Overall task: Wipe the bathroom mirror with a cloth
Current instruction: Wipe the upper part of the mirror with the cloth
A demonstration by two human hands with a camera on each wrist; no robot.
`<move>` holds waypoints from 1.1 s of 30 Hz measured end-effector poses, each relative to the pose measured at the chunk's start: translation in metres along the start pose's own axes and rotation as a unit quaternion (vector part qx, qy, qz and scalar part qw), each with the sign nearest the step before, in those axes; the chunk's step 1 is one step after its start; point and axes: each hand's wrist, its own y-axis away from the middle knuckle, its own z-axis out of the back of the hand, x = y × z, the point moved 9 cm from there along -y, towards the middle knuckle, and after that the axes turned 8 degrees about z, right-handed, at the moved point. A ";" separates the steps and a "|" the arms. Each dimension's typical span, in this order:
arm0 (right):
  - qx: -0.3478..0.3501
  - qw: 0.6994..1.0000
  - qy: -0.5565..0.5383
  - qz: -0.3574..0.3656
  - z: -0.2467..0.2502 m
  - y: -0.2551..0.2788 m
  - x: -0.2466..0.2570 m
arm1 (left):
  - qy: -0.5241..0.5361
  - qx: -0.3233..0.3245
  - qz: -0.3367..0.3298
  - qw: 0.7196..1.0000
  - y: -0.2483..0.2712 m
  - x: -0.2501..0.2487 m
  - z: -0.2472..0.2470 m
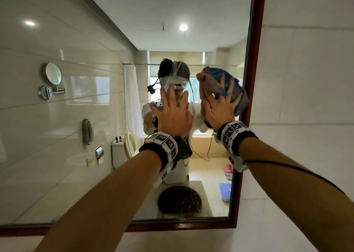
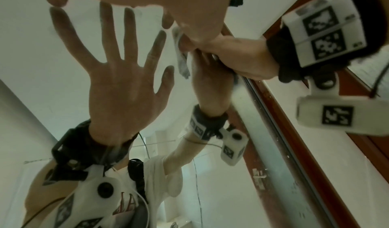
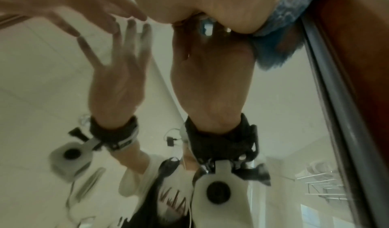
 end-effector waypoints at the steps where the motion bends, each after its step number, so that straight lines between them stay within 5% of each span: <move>1: 0.001 1.000 -0.001 0.006 -0.006 0.009 0.003 | -0.004 -0.002 0.004 1.000 0.001 -0.002 0.001; 10: 0.102 0.993 0.040 0.054 -0.098 0.162 0.027 | -0.029 0.010 0.018 0.999 0.011 -0.005 -0.009; 16: 0.114 0.988 0.061 0.086 -0.078 0.132 0.025 | 0.029 0.035 0.029 0.999 0.011 -0.005 -0.010; 24: 0.058 0.998 0.017 0.029 -0.005 0.004 -0.004 | 0.062 0.025 0.029 0.997 0.010 -0.002 -0.008; 33: -0.007 0.999 -0.016 -0.029 -0.011 0.018 -0.003 | 0.054 0.020 0.029 0.998 0.011 -0.003 -0.008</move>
